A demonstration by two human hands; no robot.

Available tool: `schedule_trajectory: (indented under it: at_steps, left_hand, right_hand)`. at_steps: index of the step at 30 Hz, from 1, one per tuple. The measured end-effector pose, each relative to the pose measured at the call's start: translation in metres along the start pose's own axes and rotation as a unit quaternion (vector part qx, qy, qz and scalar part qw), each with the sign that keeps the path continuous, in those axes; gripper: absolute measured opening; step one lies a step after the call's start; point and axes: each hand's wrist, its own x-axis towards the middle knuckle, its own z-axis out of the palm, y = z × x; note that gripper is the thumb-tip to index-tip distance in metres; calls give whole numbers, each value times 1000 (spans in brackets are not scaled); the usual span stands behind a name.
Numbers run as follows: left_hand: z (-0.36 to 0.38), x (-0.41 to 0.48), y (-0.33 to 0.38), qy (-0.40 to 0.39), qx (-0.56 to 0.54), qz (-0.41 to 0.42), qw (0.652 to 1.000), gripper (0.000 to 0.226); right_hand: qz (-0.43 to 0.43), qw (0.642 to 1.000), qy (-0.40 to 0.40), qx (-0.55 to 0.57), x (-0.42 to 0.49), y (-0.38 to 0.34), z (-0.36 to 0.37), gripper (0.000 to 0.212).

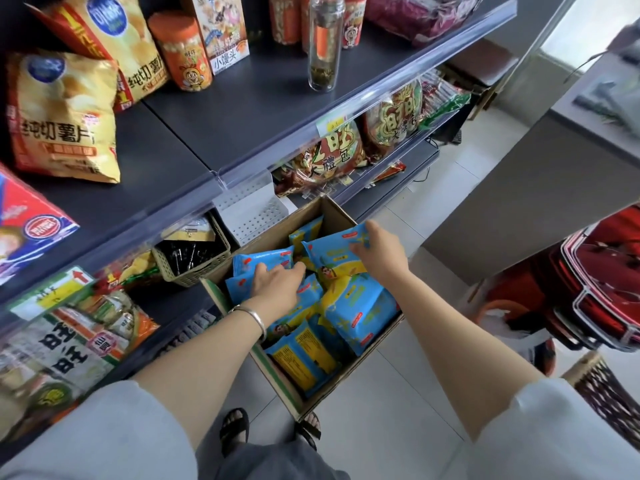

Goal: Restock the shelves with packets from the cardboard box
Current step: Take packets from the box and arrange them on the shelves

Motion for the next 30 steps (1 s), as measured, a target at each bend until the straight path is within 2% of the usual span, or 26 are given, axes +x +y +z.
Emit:
schedule_trajectory:
  at_steps: [4,7,9,12,16,21,24,26,30]
  left_hand:
    - [-37,-10,-5,19,-78,12,997,12]
    - [-80,-21,-14,69,-119,13,990,10]
    - [-114,-32,-23,115,-150,20,982,8]
    - [-170,-51,-44,196,-181,27,963,19]
    - [-248,-92,-74,307,-171,19,936,28]
    - [-330,-167,-114,445,-141,-4,884,40]
    - [-357,-213,-153,487,-113,-23,866,40]
    - [-366,-244,-184,498,-85,-54,861,38]
    - [-365,-302,-258,510,-65,-117,850,34]
  right_hand:
    - [-19,998,34,45,2,-12,-16,19]
    - [-39,986,61,147,4,-32,-36,18]
    - [-55,967,78,237,4,-52,-52,11]
    - [-94,927,99,350,4,-91,-79,12]
    - [-178,872,103,445,-4,-160,-120,8]
    - [-258,815,104,509,-23,-257,-155,10]
    - [-299,794,62,526,-40,-318,-154,28]
    - [-336,790,40,511,-55,-358,-144,20]
    - [-380,806,23,454,-88,-437,-108,8]
